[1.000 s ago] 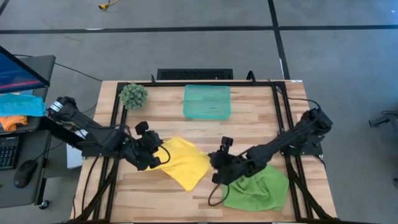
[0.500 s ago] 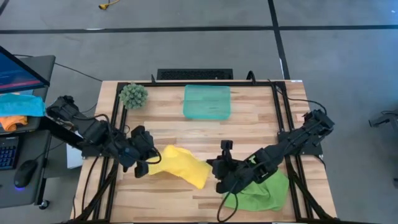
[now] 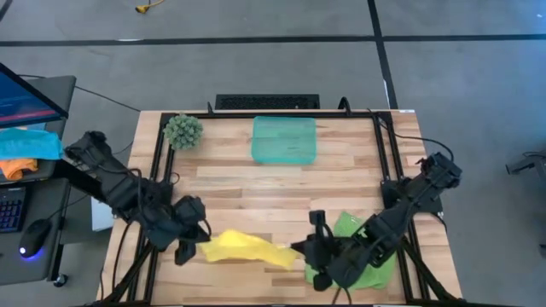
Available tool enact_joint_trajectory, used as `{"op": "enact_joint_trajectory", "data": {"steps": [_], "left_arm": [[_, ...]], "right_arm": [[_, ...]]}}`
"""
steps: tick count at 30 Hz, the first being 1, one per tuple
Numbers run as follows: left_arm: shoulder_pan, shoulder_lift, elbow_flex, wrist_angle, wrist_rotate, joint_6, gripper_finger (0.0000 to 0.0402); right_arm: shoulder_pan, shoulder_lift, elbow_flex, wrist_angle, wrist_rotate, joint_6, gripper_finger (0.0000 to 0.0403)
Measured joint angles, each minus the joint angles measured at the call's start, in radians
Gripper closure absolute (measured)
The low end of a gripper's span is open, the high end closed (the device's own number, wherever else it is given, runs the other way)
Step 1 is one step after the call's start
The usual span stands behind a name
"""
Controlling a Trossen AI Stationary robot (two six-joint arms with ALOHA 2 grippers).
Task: Roll microfiber towels into tight, uniform cylinder then place into a basket
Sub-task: Fold the yellow microfiber cloth
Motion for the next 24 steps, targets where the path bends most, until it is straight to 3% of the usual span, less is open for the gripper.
{"op": "enact_joint_trajectory", "data": {"steps": [12, 18, 24], "left_arm": [[-0.095, 0.070, 0.001, -0.027, -0.107, -0.085, 0.0400], [-0.093, 0.130, 0.000, -0.258, -0.296, -0.096, 0.0400], [-0.099, 0.222, 0.000, -0.475, -0.462, -0.189, 0.0400]], "right_arm": [[0.009, 0.007, 0.001, -0.054, 0.036, 0.007, 0.0399], [-0.068, 0.032, -0.019, -0.195, 0.113, 0.173, 0.0399], [-0.118, 0.064, -0.094, -0.225, 0.101, 0.255, 0.0399]]}}
